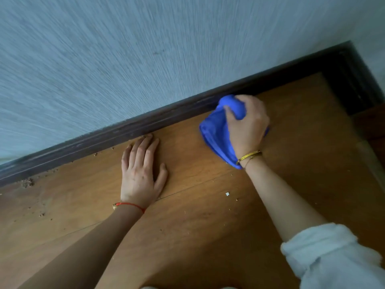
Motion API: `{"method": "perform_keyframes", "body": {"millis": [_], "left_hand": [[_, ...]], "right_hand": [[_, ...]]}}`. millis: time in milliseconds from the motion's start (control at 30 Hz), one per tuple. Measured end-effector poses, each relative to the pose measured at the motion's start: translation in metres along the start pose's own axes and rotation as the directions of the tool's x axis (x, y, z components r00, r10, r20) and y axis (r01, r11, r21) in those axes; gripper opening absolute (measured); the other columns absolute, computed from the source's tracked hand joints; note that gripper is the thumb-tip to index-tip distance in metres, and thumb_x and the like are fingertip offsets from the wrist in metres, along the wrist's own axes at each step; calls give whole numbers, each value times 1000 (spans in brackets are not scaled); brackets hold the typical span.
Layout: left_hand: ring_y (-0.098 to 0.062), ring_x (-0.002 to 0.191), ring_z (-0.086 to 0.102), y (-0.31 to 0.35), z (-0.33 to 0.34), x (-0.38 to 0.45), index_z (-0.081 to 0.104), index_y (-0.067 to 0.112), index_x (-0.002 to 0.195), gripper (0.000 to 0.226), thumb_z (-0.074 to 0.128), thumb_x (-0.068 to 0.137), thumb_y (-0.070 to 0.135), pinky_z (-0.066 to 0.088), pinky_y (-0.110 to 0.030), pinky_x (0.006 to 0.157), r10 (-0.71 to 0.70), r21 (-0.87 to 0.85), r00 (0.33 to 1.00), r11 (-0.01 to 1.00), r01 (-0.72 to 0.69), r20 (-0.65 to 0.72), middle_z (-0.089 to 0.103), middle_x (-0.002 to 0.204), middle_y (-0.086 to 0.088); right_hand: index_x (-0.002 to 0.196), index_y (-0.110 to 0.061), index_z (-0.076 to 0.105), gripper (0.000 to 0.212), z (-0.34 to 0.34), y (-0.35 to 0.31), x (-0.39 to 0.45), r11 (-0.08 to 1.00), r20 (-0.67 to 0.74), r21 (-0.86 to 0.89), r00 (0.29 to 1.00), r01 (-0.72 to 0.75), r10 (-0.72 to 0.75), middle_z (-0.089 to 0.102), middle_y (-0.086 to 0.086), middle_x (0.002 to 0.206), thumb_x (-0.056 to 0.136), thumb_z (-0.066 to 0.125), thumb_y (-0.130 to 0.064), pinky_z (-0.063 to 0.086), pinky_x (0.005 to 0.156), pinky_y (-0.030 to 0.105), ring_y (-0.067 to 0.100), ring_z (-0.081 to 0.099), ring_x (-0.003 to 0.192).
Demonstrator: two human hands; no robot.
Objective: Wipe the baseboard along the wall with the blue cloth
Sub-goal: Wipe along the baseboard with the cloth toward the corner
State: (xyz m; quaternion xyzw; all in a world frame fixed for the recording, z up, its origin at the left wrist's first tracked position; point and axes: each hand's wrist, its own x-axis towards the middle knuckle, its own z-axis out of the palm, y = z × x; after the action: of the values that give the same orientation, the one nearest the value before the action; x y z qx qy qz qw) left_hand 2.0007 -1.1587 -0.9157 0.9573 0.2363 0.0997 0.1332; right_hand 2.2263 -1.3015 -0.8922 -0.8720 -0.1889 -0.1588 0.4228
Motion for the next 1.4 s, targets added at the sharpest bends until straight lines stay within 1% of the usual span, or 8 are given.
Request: {"method": "perform_keyframes", "body": {"millis": [133, 333, 567, 833, 1067, 1133, 1300, 1400], "left_hand": [[-29, 145, 39, 0, 1, 0, 47, 9, 149, 60, 48, 96, 36, 19, -51, 125, 0, 4, 1000, 1000, 0, 4, 44, 156, -10], [-32, 141, 44, -1, 2, 1, 51, 7, 145, 59, 48, 93, 35, 24, -52, 122, 10, -1, 1000, 1000, -10, -29, 47, 153, -11], [-29, 146, 38, -1, 0, 0, 47, 10, 149, 60, 47, 96, 38, 18, -50, 125, -4, -9, 1000, 1000, 4, 12, 44, 156, -10], [-31, 142, 43, -2, 2, 1, 51, 8, 146, 59, 48, 94, 35, 22, -49, 123, 20, -5, 999, 1000, -20, -27, 48, 153, -11], [-29, 146, 38, 0, 0, 1, 47, 10, 149, 60, 46, 96, 38, 20, -51, 125, -1, 4, 1000, 1000, 1, 9, 44, 156, -10], [-30, 146, 38, 0, 0, 2, 48, 9, 148, 60, 46, 96, 38, 21, -52, 124, 3, 2, 1000, 1000, -3, 11, 45, 155, -10], [-30, 144, 41, -2, 1, 0, 50, 8, 147, 60, 48, 94, 36, 21, -50, 123, 14, 5, 1000, 1000, -14, -14, 47, 153, -11], [-29, 145, 39, -2, 0, 1, 48, 10, 148, 60, 47, 95, 38, 20, -51, 124, 8, -7, 1000, 1000, -8, 1, 46, 155, -10]], "right_hand": [[96, 0, 68, 21, 1, -9, 5, 986, -194, 45, 967, -162, 168, 67, 12, 94, 76, 73, -4, 42, 82, 24, 29, 61, 91], [88, 0, 68, 19, 23, -51, -37, 985, 47, 123, 991, 117, -124, 66, 10, 86, 72, 76, 8, 45, 80, 25, 23, 56, 84], [95, -1, 69, 18, 4, -14, 5, 970, -232, 123, 944, -211, 235, 69, 9, 93, 77, 73, -4, 37, 83, 6, 27, 65, 88], [90, 0, 68, 18, 23, -40, -31, 968, 115, 143, 968, 208, -225, 66, 11, 88, 75, 74, 8, 46, 81, 27, 25, 58, 85], [99, 0, 68, 20, 1, -2, 11, 973, -201, 71, 952, -220, 230, 67, 12, 97, 80, 71, -5, 45, 87, 23, 28, 63, 94], [99, 1, 67, 21, 7, -11, 3, 980, -197, 63, 960, -191, 199, 66, 12, 97, 79, 70, -2, 42, 86, 22, 28, 61, 94], [94, -2, 68, 23, 20, -32, -34, 991, 123, 67, 985, 113, -121, 66, 9, 91, 74, 77, 4, 46, 81, 26, 25, 60, 88], [96, -3, 69, 21, 10, -12, -15, 999, 32, 25, 999, 24, -25, 68, 10, 93, 76, 76, -2, 46, 82, 28, 28, 62, 89]]}}
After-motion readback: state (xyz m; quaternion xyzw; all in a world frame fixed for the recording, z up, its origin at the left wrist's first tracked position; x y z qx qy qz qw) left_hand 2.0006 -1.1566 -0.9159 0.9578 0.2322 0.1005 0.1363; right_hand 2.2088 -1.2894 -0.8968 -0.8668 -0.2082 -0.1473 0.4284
